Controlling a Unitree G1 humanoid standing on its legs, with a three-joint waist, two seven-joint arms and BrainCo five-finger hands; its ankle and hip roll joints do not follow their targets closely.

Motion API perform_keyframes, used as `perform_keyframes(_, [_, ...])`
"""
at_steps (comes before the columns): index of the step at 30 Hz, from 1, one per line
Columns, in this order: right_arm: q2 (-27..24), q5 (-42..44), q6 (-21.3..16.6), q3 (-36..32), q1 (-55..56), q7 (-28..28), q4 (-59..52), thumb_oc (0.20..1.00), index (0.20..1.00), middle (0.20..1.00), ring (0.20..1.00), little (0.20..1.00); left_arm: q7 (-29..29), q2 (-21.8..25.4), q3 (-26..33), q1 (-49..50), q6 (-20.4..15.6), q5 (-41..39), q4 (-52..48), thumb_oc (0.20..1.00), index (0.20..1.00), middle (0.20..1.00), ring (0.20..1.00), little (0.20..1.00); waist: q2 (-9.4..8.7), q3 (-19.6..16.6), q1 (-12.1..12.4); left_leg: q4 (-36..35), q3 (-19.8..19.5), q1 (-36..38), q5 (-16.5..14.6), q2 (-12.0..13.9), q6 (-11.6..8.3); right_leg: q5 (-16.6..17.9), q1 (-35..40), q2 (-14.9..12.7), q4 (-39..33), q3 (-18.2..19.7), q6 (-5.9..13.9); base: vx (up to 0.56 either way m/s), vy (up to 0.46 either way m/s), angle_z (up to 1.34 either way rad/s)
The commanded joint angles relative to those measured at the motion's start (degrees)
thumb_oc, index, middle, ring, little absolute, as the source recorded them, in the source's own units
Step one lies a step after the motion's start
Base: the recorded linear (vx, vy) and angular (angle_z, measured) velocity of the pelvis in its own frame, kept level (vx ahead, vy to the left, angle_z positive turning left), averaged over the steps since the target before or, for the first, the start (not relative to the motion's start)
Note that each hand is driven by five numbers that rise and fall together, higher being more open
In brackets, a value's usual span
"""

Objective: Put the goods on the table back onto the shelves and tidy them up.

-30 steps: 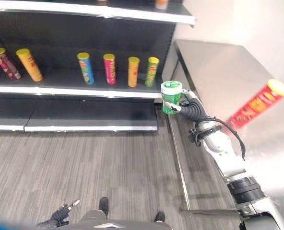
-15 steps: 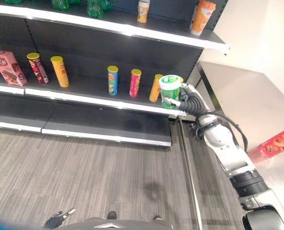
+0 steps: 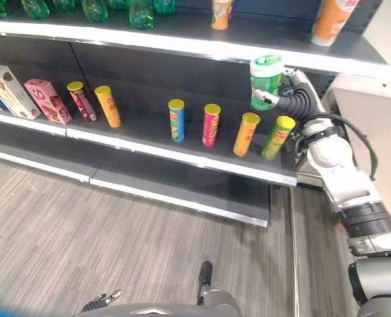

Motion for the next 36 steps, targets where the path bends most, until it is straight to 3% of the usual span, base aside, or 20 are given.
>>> perform_keyframes(1, [-0.8, 3.0, -2.7, -1.4, -5.7, -2.0, -1.3, 0.200, 0.200, 0.200, 0.200, 0.200, -0.6, 3.3, -2.4, 0.1, -0.4, 1.1, -2.0, 1.000, 1.000, 1.000, 1.000, 1.000, -2.38, -4.5, 0.1, 0.3, 1.2, 1.5, -0.9, -0.9, -1.16, 0.7, -6.6, -2.0, 0.7, 3.2, 6.72, 0.19, -0.088, 0.24])
perform_keyframes(3, [-1.0, 3.7, -2.8, -1.2, -6.7, -2.2, -1.1, 0.200, 0.200, 0.200, 0.200, 0.200, -0.5, 3.2, -2.7, -0.2, -0.3, 0.6, -2.3, 1.000, 1.000, 1.000, 1.000, 1.000, -2.17, -5.2, -0.1, 3.7, 1.4, 0.6, 0.5, 0.4, -2.90, -0.9, -5.4, -1.1, 0.9, 2.8, 5.83, 0.30, -0.144, 0.27])
perform_keyframes(5, [-1.1, 5.0, -3.1, -0.1, -8.9, -2.4, -0.5, 0.200, 0.200, 0.200, 0.200, 0.200, -0.1, 3.1, -3.4, -0.6, -0.3, -0.4, -2.7, 1.000, 1.000, 1.000, 1.000, 1.000, -2.53, -5.3, 0.1, 11.0, 2.6, -1.8, 4.7, 1.2, -5.58, -2.9, -2.6, -0.2, 1.1, 2.5, 4.51, 0.26, -0.124, 0.22])
perform_keyframes(6, [-1.1, 5.0, -3.1, 0.0, -9.1, -2.4, -0.4, 0.200, 0.200, 0.200, 0.200, 0.200, 0.0, 3.1, -3.4, -0.6, -0.3, -0.4, -2.8, 1.000, 1.000, 1.000, 1.000, 1.000, -2.51, -5.2, 0.0, 11.4, 2.6, -1.9, 4.5, 1.2, -5.58, -2.9, -2.6, -0.2, 1.1, 2.5, 4.50, 0.13, -0.071, 0.07])
perform_keyframes(8, [-1.1, 5.6, -3.2, 0.7, -9.9, -2.5, -0.5, 0.200, 0.200, 0.200, 0.200, 0.200, 0.2, 3.2, -3.2, -0.6, -0.2, -1.2, -3.0, 1.000, 1.000, 1.000, 1.000, 1.000, -3.14, -4.9, 0.2, 16.8, 3.8, -4.0, 7.7, 1.2, -6.84, -4.1, -0.5, 0.1, 1.0, 2.3, 3.67, 0.14, -0.081, 0.03])
perform_keyframes(9, [-1.2, 6.0, -3.3, 0.9, -10.3, -2.5, -0.3, 0.200, 0.200, 0.200, 0.200, 0.200, 0.3, 3.2, -3.1, -0.5, -0.3, -1.7, -3.2, 1.000, 1.000, 1.000, 1.000, 1.000, -3.66, -4.6, 0.4, 20.6, 5.1, -5.4, 9.2, 1.6, -7.53, -4.6, 0.6, 0.1, 0.9, 2.2, 3.19, 0.22, -0.186, 0.01])
perform_keyframes(10, [-1.5, 7.6, -3.1, 1.7, -11.5, -3.1, 2.2, 0.200, 0.200, 0.200, 0.200, 0.200, 0.6, 3.4, -2.4, -0.2, -0.1, -3.2, -3.2, 1.000, 1.000, 1.000, 1.000, 1.000, -5.59, -3.6, 1.2, 26.2, 12.2, -9.8, 10.1, 4.8, -5.92, -7.0, 3.4, -0.7, 0.7, 1.4, 2.04, 0.17, -0.157, 0.11])
perform_keyframes(11, [-1.5, 7.6, -3.2, 1.8, -11.6, -3.1, 2.2, 0.200, 0.200, 0.200, 0.200, 0.200, 0.6, 3.4, -2.4, -0.2, -0.1, -3.2, -3.2, 1.000, 1.000, 1.000, 1.000, 1.000, -5.48, -3.5, 1.3, 26.4, 12.3, -9.7, 10.0, 5.0, -5.90, -7.1, 3.5, -0.6, 0.8, 1.5, 2.04, 0.19, -0.165, 0.10])
perform_keyframes(12, [-1.8, 9.1, -2.8, 2.7, -13.1, -3.2, 4.2, 0.200, 0.200, 0.200, 0.200, 0.200, 0.3, 3.7, -1.8, -0.2, 0.2, -4.6, -3.5, 1.000, 1.000, 1.000, 1.000, 1.000, -6.82, -2.8, 2.4, 22.9, 16.2, -12.6, 5.8, 6.8, -3.64, -8.4, 4.9, -1.7, 0.7, 0.7, 2.31, 0.10, -0.032, 0.23])
perform_keyframes(14, [-1.4, 9.8, -2.7, 3.6, -14.6, -3.0, 5.5, 0.200, 0.200, 0.200, 0.200, 0.200, 0.5, 4.1, -1.4, -0.2, 0.2, -4.6, -3.5, 1.000, 1.000, 1.000, 1.000, 1.000, -7.33, -2.1, 3.7, 18.0, 16.1, -15.5, 2.5, 5.8, -3.10, -9.0, 5.6, -2.7, 0.7, 0.7, 2.80, 0.09, -0.005, 0.31])
perform_keyframes(16, [-1.2, 10.7, -2.9, 5.4, -17.0, -2.9, 8.6, 0.200, 0.200, 0.200, 0.200, 0.200, 1.2, 4.6, -1.3, 0.0, -0.4, -5.9, -3.2, 1.000, 1.000, 1.000, 1.000, 1.000, -6.93, -1.3, 5.6, 11.1, 13.0, -19.4, 6.1, 4.7, -3.93, -9.1, 6.3, -2.6, 0.7, 1.0, 3.01, 0.03, 0.041, 0.24])
perform_keyframes(17, [-1.2, 10.8, -3.0, 5.8, -17.4, -2.9, 8.9, 0.200, 0.200, 0.200, 0.200, 0.200, 1.2, 4.5, -1.2, 0.0, -0.4, -5.9, -3.2, 1.000, 1.000, 1.000, 1.000, 1.000, -6.93, -1.3, 5.4, 10.3, 13.0, -19.0, 6.5, 4.6, -3.96, -9.2, 6.3, -2.7, 0.7, 1.0, 3.01, 0.05, 0.052, 0.03])
perform_keyframes(19, [-0.5, 12.4, -3.8, 6.7, -18.5, -3.5, 14.8, 0.200, 0.200, 0.200, 0.200, 0.200, 2.3, 4.6, -1.0, 0.1, -1.2, -7.0, -2.7, 1.000, 1.000, 1.000, 1.000, 1.000, -5.90, -0.7, 7.1, 4.5, 11.3, -21.1, 11.5, 4.4, -4.57, -9.6, 7.8, -2.1, 0.7, 1.1, 2.70, 0.09, 0.069, -0.07])
perform_keyframes(20, [-1.5, 12.0, -2.4, 9.4, -22.5, -2.8, 17.9, 0.200, 0.200, 0.200, 0.200, 0.200, 2.0, 4.9, -1.5, 0.4, -1.9, -8.1, -2.3, 1.000, 1.000, 1.000, 1.000, 1.000, -5.93, -1.0, 7.4, 2.3, 11.2, -20.1, 12.0, 4.5, -5.19, -10.0, 8.5, -2.3, 0.7, 1.0, 3.05, 0.15, 0.088, -0.09])
perform_keyframes(25, [1.6, 11.9, -0.8, 16.1, -31.9, -3.3, 32.2, 0.200, 0.200, 0.200, 0.200, 0.200, 2.2, 5.2, -3.3, 0.2, -2.3, -8.0, -1.9, 1.000, 1.000, 1.000, 1.000, 1.000, -5.19, -3.5, 8.3, -2.4, 11.7, -15.7, 12.1, 3.3, -4.96, -10.1, 9.8, -2.9, 0.7, 1.6, 3.53, 0.17, 0.118, -0.18])
perform_keyframes(32, [3.7, 10.9, 1.0, 19.1, -39.3, -4.4, 48.8, 0.200, 0.200, 0.200, 0.200, 0.200, 2.8, 5.9, -4.3, 0.0, -2.8, -9.9, -1.7, 1.000, 1.000, 1.000, 1.000, 1.000, -5.17, -3.5, 10.4, -2.4, 11.4, -15.6, 11.9, 2.6, -4.63, -10.0, 9.8, -3.7, 0.7, 0.3, 3.97, 0.07, 0.028, 0.05])
perform_keyframes(36, [4.5, 11.7, 1.6, 18.9, -40.5, -4.5, 52.6, 0.200, 0.200, 0.200, 0.200, 0.200, 2.9, 5.7, -4.7, 0.0, -2.6, -9.9, -0.8, 1.000, 1.000, 1.000, 1.000, 1.000, -5.04, -3.5, 10.9, -2.4, 11.1, -16.0, 12.0, 2.5, -4.74, -10.1, 9.9, -3.9, 0.7, -0.5, 4.18, 0.04, -0.005, 0.15])
